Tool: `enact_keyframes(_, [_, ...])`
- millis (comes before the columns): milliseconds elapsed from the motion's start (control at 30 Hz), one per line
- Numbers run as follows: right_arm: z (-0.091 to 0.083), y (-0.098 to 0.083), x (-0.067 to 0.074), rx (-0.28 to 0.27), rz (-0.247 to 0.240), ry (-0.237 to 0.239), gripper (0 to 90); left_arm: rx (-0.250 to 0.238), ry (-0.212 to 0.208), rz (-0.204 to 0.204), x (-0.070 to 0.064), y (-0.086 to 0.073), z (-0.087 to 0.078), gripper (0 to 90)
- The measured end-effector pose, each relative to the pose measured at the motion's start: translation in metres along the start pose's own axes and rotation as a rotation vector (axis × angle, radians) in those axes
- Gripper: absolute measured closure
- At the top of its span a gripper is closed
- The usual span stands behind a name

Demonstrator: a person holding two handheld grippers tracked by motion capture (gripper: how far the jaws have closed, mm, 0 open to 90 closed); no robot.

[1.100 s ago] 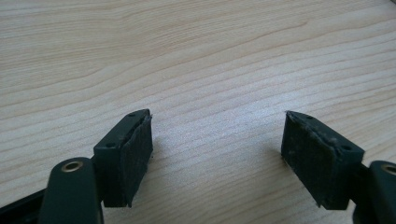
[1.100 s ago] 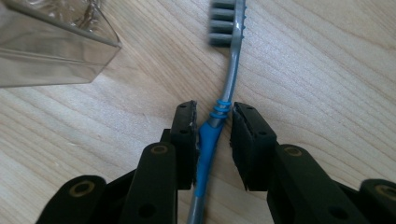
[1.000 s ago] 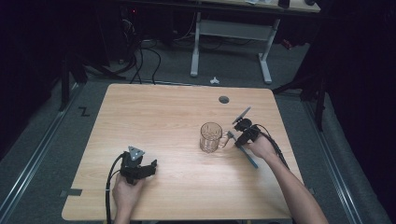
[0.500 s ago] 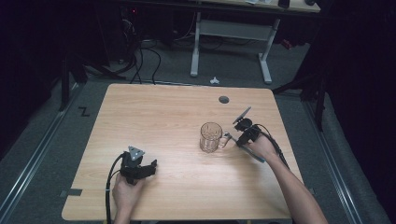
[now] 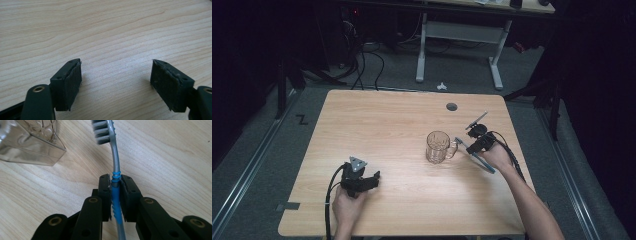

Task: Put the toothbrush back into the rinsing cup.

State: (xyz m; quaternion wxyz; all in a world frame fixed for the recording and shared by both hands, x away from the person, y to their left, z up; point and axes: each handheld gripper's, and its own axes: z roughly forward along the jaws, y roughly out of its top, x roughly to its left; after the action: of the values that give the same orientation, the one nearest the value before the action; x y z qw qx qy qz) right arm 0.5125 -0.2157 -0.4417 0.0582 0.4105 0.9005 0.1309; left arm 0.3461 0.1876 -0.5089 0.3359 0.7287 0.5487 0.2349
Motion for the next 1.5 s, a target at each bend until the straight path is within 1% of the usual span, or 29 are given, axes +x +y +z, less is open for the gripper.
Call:
enact_keyframes(33, [-0.001, 0.0, -0.001, -0.014, -0.007, 0.006, 79.9, 0.0, 0.0, 0.0, 0.0, 0.0, 0.0, 25.6])
enact_keyframes(233, [-0.009, -0.003, -0.002, -0.054, -0.003, 0.016, 79.8, 0.0, 0.0, 0.0, 0.0, 0.0, 0.0, 25.6])
enact_keyframes(300, [-0.01, -0.003, -0.002, -0.06, 0.0, 0.017, 79.9, 0.0, 0.0, 0.0, 0.0, 0.0, 0.0, 25.6])
enact_keyframes(367, [-0.015, -0.004, -0.002, -0.084, -0.004, 0.02, 79.9, 0.0, 0.0, 0.0, 0.0, 0.0, 0.0, 25.6])
enact_keyframes(400, [-0.017, -0.005, -0.002, -0.087, 0.0, 0.023, 79.9, 0.0, 0.0, 0.0, 0.0, 0.0, 0.0, 25.6])
enact_keyframes(567, [-0.026, -0.008, 0.0, -0.135, -0.012, 0.015, 80.0, 0.0, 0.0, 0.001, 0.0, 0.0, 0.0, 25.5])
enact_keyframes(767, [-0.036, -0.012, 0.002, -0.186, -0.011, 0.04, 80.0, 0.001, 0.001, 0.002, 0.0, 0.0, 0.0, 25.5])
enact_keyframes(867, [-0.04, -0.015, 0.002, -0.227, -0.014, 0.055, 80.0, 0.0, 0.001, 0.002, 0.0, 0.0, 0.0, 25.5])
enact_keyframes(933, [-0.042, -0.017, 0.003, -0.25, -0.006, 0.071, 80.0, 0.0, 0.002, 0.003, 0.0, 0.0, 0.0, 25.5])
enact_keyframes(1033, [-0.044, -0.02, 0.002, -0.275, -0.004, 0.077, 80.0, 0.001, 0.003, 0.005, -0.001, 0.0, 0.0, 25.6])
enact_keyframes(1233, [-0.049, -0.026, -0.001, -0.317, 0.018, 0.102, 80.1, 0.001, 0.004, 0.005, -0.001, 0.0, 0.0, 25.6])
enact_keyframes(1300, [-0.05, -0.027, -0.001, -0.322, 0.014, 0.103, 80.1, 0.001, 0.004, 0.005, -0.001, 0.0, 0.0, 25.7])
enact_keyframes(1433, [-0.05, -0.032, -0.001, -0.353, 0.015, 0.109, 80.1, 0.001, 0.003, 0.005, -0.001, 0.0, 0.0, 25.5])
enact_keyframes(1500, [-0.05, -0.033, 0.0, -0.364, 0.003, 0.111, 80.1, 0.001, 0.003, 0.005, -0.001, 0.0, 0.0, 25.4])
